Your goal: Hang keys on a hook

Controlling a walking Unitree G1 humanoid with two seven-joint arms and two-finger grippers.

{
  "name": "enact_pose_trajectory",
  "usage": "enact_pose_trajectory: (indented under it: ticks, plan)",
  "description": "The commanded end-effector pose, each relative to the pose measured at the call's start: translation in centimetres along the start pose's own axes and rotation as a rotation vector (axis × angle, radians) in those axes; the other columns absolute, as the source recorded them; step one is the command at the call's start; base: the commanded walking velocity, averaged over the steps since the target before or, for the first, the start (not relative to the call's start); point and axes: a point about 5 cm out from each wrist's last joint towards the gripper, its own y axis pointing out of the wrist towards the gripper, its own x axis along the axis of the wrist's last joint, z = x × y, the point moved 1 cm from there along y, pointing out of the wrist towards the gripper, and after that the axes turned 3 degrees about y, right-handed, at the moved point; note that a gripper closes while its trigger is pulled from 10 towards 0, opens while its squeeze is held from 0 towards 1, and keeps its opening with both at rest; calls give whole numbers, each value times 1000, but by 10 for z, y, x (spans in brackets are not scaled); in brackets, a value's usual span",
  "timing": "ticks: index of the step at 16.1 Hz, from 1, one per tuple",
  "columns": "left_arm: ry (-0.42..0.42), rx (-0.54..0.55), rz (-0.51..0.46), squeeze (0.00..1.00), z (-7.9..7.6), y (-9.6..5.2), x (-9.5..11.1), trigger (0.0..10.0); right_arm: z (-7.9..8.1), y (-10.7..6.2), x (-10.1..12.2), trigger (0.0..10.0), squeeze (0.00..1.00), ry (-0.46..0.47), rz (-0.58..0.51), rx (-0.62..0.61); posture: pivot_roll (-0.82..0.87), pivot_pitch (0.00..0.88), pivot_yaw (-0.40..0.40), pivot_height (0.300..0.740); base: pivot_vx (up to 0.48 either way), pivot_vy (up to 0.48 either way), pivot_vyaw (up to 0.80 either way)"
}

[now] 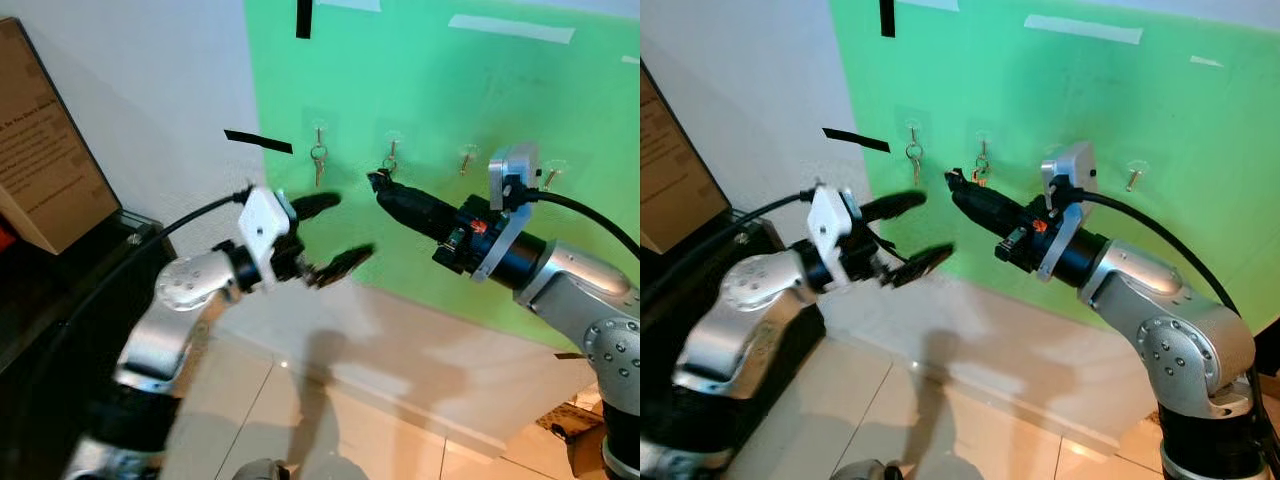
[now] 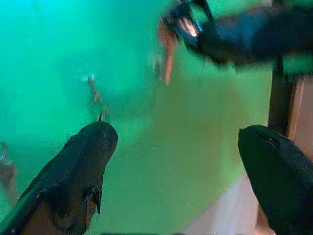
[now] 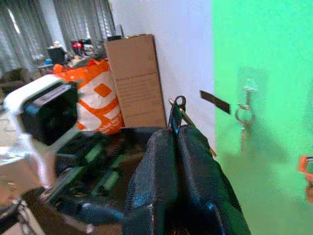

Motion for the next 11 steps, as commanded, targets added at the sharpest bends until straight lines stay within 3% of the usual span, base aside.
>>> enact_pose_trajectory:
  ticks: [1, 2, 3, 4, 7, 8, 10, 11]
  plan:
    - [-64, 21, -45, 0, 6, 0, 3, 10000, 8, 1, 6, 10000, 0, -7, -9, 39, -54, 0, 41, 740, 0, 0, 0]
    - [-84, 21, -56, 0, 5, 0, 2, 4667, 9, 0, 5, 10000, 0, -4, -7, 44, -63, 0, 42, 740, 0, 0, 0]
    - [-116, 24, -74, 0, 5, 1, 1, 39, 11, 0, 4, 10000, 0, 1, -4, 55, -63, 0, 43, 740, 0, 0, 0]
    - [-116, 26, -73, 0, 5, 1, -1, 0, 12, 0, 4, 10000, 0, 3, -3, 60, -63, 0, 44, 740, 0, 0, 0]
    - [-71, 3, -20, 0, 4, -2, -6, 0, 1, 0, -4, 10000, 0, 39, 29, -31, -60, 0, 43, 740, 0, 0, 0]
    - [-40, -22, 18, 0, 1, -6, -10, 7098, -12, 2, -10, 10000, 0, 113, 29, -129, -57, 0, 41, 740, 0, 0, 0]
    - [3, -81, 67, 0, -6, -10, -12, 10000, -21, 4, -16, 10000, 0, 208, -8, -169, -51, 0, 36, 740, 0, 0, 0]
    - [10, -84, 70, 0, -6, -9, -12, 10000, -22, 4, -17, 10000, 0, 215, -14, -170, -51, 0, 36, 740, 0, 0, 0]
